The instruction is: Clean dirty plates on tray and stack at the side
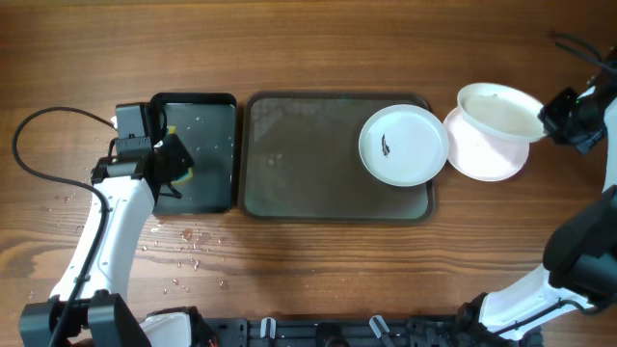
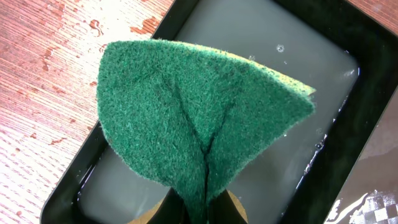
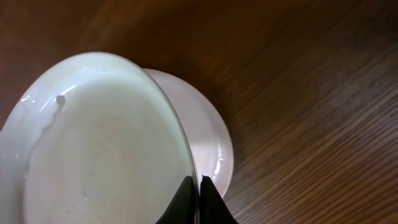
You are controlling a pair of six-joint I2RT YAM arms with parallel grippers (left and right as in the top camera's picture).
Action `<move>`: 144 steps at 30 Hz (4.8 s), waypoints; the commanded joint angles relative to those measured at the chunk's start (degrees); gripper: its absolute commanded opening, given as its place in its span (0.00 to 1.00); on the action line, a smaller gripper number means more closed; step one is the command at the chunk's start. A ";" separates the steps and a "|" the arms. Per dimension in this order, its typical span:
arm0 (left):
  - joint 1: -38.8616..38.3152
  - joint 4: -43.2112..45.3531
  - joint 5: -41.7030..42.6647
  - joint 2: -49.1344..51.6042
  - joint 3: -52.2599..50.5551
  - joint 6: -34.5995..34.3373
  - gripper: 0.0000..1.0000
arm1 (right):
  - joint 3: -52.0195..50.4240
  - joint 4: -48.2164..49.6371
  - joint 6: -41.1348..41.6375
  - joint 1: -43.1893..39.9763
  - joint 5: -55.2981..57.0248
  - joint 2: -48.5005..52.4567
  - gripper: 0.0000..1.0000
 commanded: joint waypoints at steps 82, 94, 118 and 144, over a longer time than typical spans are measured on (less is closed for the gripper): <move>1.95 -1.11 -4.76 -0.83 -0.04 -3.85 0.05 | -9.01 29.73 -20.35 90.29 2.47 13.49 0.21; 1.95 -1.09 -4.79 -0.83 -0.04 -3.85 0.04 | -9.01 29.86 -20.59 90.29 2.60 14.62 0.27; 1.95 -1.09 -4.76 -0.83 -0.04 -3.85 0.04 | -9.01 31.43 -20.70 91.10 2.40 15.56 0.08; 1.95 -1.09 -4.09 -0.83 -0.04 -3.80 0.04 | -6.51 19.26 -12.68 69.11 7.32 -9.66 0.36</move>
